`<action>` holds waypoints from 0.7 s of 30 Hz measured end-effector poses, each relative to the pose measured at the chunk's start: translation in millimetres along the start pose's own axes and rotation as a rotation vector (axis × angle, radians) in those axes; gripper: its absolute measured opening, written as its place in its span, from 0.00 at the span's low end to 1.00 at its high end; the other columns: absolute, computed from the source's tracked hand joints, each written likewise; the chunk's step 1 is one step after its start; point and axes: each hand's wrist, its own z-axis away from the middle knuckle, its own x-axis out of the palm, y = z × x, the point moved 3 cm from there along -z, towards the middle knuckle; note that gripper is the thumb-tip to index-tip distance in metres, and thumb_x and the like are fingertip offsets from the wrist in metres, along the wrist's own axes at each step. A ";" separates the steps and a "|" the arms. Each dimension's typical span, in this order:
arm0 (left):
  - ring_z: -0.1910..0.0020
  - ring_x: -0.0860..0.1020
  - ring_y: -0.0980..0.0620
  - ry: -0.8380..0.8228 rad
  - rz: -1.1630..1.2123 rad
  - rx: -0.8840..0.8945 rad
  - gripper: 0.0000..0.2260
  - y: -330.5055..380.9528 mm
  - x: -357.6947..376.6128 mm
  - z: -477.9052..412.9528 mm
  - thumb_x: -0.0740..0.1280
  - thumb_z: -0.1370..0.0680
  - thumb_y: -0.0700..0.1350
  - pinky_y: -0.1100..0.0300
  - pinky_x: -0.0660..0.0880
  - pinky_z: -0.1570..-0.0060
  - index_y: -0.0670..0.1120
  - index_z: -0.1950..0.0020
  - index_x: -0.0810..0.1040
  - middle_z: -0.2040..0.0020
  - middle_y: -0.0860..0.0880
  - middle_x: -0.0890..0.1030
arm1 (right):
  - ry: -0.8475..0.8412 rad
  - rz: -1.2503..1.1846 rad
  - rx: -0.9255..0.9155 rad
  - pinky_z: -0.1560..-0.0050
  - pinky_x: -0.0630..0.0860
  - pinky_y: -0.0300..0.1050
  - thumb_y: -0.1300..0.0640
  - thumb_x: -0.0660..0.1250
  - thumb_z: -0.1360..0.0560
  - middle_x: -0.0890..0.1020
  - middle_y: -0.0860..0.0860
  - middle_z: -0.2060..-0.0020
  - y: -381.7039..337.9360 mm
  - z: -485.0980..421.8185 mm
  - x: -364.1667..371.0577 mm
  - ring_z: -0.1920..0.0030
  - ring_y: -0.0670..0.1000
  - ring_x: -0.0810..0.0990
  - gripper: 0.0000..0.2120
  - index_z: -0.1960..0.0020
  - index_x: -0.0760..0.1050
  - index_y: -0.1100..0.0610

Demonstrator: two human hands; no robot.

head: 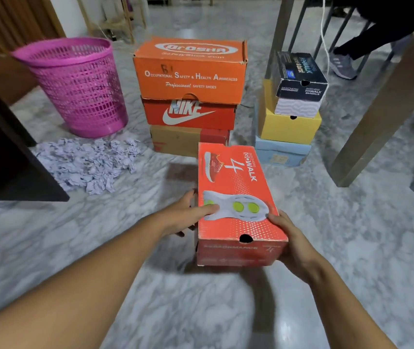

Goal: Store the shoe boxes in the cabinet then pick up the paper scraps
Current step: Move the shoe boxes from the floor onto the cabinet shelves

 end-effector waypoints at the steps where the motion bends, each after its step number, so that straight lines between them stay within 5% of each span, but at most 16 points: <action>1: 0.47 0.80 0.53 0.016 0.001 -0.002 0.37 -3.6 -12.2 8.4 0.64 0.33 0.73 0.47 0.79 0.45 0.64 0.28 0.56 0.42 0.58 0.78 | -0.046 0.002 0.009 0.47 0.78 0.61 0.43 0.66 0.23 0.83 0.55 0.40 -4.4 -4.5 9.9 0.44 0.60 0.83 0.22 0.31 0.70 0.45; 4: 0.41 0.78 0.50 0.086 0.050 -0.057 0.51 -21.5 -48.4 37.3 0.63 0.42 0.80 0.47 0.78 0.45 0.67 0.24 0.44 0.28 0.55 0.69 | -0.185 0.037 0.050 0.45 0.78 0.62 0.43 0.68 0.26 0.82 0.57 0.40 -18.2 -14.8 47.3 0.46 0.60 0.83 0.26 0.31 0.71 0.49; 7: 0.38 0.75 0.47 0.199 0.168 -0.130 0.49 -44.5 -79.0 73.5 0.64 0.34 0.75 0.47 0.75 0.43 0.66 0.25 0.36 0.26 0.52 0.67 | -0.311 0.102 0.097 0.56 0.81 0.50 0.43 0.68 0.31 0.84 0.56 0.44 -32.5 -19.8 91.4 0.53 0.55 0.84 0.29 0.32 0.74 0.52; 12: 0.50 0.82 0.45 0.347 0.266 -0.237 0.51 -94.6 -114.6 133.3 0.64 0.43 0.77 0.46 0.77 0.46 0.74 0.29 0.36 0.35 0.50 0.74 | -0.524 0.222 0.163 0.59 0.79 0.47 0.43 0.67 0.32 0.85 0.56 0.53 -39.7 -20.9 160.4 0.59 0.53 0.84 0.23 0.40 0.80 0.52; 18: 0.54 0.80 0.50 0.405 0.317 -0.364 0.54 -140.8 -139.4 202.5 0.64 0.45 0.77 0.42 0.75 0.43 0.70 0.27 0.38 0.26 0.50 0.66 | -0.673 0.362 0.225 0.57 0.80 0.47 0.41 0.72 0.36 0.84 0.61 0.45 -30.4 -18.5 237.5 0.54 0.56 0.84 0.32 0.35 0.77 0.53; 21: 0.38 0.74 0.41 0.460 0.313 -0.429 0.52 -159.0 -153.3 235.2 0.64 0.41 0.74 0.40 0.75 0.41 0.69 0.26 0.35 0.22 0.48 0.57 | -0.768 0.395 0.204 0.51 0.79 0.50 0.40 0.71 0.34 0.82 0.62 0.40 -29.4 -12.7 279.4 0.50 0.58 0.83 0.31 0.34 0.77 0.52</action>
